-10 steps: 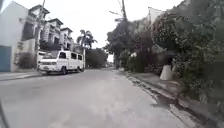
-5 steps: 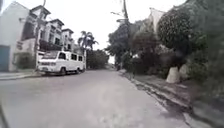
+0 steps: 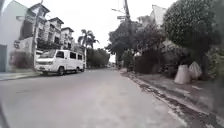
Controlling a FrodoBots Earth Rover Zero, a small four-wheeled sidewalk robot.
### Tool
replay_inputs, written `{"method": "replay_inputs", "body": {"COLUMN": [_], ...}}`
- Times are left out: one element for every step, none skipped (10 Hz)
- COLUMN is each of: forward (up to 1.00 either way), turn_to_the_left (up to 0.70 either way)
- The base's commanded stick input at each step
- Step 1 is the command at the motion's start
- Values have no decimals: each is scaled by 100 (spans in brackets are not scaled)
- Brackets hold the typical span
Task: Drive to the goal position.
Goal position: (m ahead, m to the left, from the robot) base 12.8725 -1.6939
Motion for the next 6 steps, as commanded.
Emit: {"method": "replay_inputs", "body": {"forward": [70, 70, 70, 70, 70, 70], "turn_to_the_left": [-35, -26, -8, 0, 0, 0]}}
